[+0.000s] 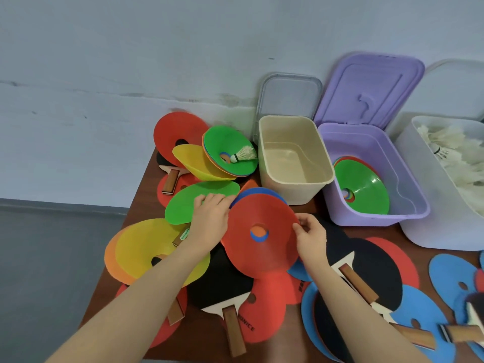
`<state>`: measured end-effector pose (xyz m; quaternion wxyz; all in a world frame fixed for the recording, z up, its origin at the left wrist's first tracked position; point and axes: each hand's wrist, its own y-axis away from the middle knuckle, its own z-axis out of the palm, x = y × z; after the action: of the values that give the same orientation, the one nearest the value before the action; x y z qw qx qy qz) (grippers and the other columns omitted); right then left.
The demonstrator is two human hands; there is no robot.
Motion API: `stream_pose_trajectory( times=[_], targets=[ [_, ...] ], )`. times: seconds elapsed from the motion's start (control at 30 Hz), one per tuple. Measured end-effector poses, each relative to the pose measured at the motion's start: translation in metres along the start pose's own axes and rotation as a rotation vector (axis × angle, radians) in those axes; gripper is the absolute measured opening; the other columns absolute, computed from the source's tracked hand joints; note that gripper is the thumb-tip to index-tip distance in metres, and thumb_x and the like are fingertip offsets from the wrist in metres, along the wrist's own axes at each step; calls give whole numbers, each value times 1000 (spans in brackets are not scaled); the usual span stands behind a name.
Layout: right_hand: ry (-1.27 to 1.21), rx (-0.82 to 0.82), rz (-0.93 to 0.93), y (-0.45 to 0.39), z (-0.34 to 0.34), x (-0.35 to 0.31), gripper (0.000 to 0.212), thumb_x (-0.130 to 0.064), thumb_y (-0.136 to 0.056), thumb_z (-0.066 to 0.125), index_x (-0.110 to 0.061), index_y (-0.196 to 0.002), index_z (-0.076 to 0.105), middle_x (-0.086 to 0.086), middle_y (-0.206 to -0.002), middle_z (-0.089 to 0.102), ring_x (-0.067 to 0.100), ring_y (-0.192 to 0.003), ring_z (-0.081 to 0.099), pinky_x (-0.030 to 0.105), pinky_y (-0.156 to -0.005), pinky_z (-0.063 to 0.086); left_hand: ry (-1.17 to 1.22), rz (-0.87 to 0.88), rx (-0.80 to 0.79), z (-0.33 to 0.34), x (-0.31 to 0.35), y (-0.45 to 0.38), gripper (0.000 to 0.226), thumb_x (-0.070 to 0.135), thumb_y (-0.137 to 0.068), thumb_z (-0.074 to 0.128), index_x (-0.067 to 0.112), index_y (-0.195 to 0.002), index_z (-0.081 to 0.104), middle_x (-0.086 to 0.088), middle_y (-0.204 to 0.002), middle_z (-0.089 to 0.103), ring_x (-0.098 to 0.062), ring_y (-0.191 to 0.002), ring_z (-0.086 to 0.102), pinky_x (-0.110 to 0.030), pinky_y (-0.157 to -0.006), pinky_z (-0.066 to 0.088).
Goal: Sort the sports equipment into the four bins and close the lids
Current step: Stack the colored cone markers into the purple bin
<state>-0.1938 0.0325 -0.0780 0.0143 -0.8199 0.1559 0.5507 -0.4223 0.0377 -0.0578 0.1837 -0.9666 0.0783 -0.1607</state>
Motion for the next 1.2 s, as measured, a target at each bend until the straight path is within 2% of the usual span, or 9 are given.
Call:
stream_pose_trajectory(
  times=[0.13,0.23,0.3,0.43,0.53,0.73,0.87,1.0,1.2],
  targets=[
    [-74,-37,34,2,-3,-6,23,-6,-87,54,-26,-89,66,-6,-86,68,15,-85,63,40,-85,51,-6,-3,38,-1,1,-1,25,18,-87,60,11,-110,66,-4,-95,64,-27,-91,59,-36,-82,33],
    [-184,-39,-5,5,-12,-13,25,2,-88,52,-19,-87,65,0,-85,67,9,-76,61,18,-68,49,-108,31,48,-7,8,-2,45,42,-90,41,11,-115,63,-3,-105,61,-24,-101,52,-36,-86,29],
    [-213,-44,-29,6,-20,-15,27,3,-88,52,-20,-85,65,0,-84,67,4,-72,60,13,-64,46,-137,30,40,-8,13,1,53,48,-88,39,10,-119,59,-3,-107,62,-24,-101,52,-36,-88,31],
    [-202,-85,-38,4,-28,-14,25,1,-89,53,-21,-84,65,-1,-84,68,5,-75,60,15,-66,46,-178,-101,-34,-2,17,7,57,51,-86,42,9,-121,58,-5,-107,62,-26,-102,55,-41,-85,41],
    [-192,-101,-28,1,-23,-16,25,2,-89,52,-19,-84,65,-1,-82,67,7,-73,59,14,-64,46,-194,-126,-101,1,17,-1,48,44,-84,60,9,-117,61,-8,-107,64,-30,-101,57,-43,-84,41],
    [-145,-93,41,-12,-1,-7,21,-8,-88,55,-26,-86,68,-4,-85,70,14,-84,64,38,-82,53,-71,-176,-54,6,20,-11,32,31,-83,67,20,-112,67,1,-108,65,-27,-103,53,-36,-84,21],
    [-106,-87,36,-16,15,-1,18,-15,-87,57,-29,-88,67,-8,-84,70,13,-86,65,46,-89,50,44,-234,78,11,18,-3,11,23,-77,74,24,-88,74,8,-93,69,-25,-95,57,-32,-79,18],
    [-97,-37,-23,-13,20,-2,13,-15,-88,58,-26,-89,66,-8,-84,69,10,-83,64,42,-87,51,98,-241,178,9,19,-2,8,27,-80,67,25,-81,75,12,-88,69,-16,-95,52,-28,-78,14],
    [-193,-16,-80,6,2,-13,10,-7,-90,57,-12,-91,65,0,-87,67,7,-80,61,22,-74,49,200,-109,252,-4,27,6,21,34,-85,56,24,-86,74,13,-92,67,-11,-96,50,-28,-84,19]
  ],
)
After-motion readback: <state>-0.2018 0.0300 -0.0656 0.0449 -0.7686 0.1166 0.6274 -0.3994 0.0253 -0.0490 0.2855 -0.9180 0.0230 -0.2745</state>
